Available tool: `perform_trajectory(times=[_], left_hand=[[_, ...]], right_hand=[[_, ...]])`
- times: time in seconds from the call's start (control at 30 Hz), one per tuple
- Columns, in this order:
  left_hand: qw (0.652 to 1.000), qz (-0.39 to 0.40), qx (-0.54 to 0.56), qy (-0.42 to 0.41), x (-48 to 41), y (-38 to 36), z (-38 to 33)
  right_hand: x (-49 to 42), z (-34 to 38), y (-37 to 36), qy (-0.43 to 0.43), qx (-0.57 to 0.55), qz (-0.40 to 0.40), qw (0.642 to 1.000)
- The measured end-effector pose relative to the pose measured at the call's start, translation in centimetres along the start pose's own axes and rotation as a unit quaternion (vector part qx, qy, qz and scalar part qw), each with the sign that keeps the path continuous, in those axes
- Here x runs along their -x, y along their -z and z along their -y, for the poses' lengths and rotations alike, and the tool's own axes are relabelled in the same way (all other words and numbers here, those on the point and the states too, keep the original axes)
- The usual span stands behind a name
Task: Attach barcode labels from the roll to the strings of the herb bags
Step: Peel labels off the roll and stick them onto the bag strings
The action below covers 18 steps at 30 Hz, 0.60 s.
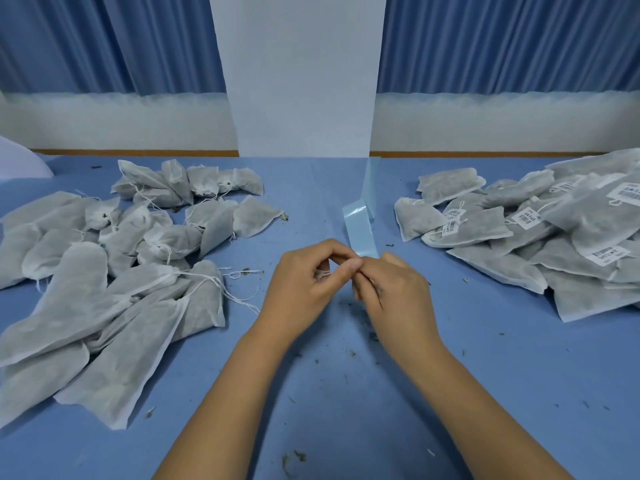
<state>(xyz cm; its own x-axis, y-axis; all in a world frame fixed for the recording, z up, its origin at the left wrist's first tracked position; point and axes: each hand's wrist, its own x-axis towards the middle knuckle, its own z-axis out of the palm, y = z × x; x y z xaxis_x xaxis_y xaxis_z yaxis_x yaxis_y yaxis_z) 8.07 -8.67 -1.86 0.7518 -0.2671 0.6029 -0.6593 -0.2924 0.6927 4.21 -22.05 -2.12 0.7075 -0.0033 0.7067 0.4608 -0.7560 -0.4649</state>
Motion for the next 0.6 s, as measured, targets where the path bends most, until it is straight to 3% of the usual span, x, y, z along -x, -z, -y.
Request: perform_trajectory(times=[0.13,0.37,0.47,0.6], left_hand=[[0.999,-0.028,-0.012,0.029,-0.1,0.7,0.0],[0.980,0.045,0.149,0.122,0.1,1.3,-1.3],[0.972,0.031,0.204,0.110,0.0,1.5,-1.6],[0.960,0.055,0.262,0.081,0.2,1.3,-1.8]], right_hand=[[-0.6,-1.5,1.0,0.025,0.019,-0.063,0.998],[-0.8,-2.3,1.8,-0.124,-0.051,-0.147,0.980],[-0.9,-2.3,1.6,-0.166,-0.110,-0.138,0.970],[-0.5,-1.8,1.0,-0.136,-0.089,-0.098,0.982]])
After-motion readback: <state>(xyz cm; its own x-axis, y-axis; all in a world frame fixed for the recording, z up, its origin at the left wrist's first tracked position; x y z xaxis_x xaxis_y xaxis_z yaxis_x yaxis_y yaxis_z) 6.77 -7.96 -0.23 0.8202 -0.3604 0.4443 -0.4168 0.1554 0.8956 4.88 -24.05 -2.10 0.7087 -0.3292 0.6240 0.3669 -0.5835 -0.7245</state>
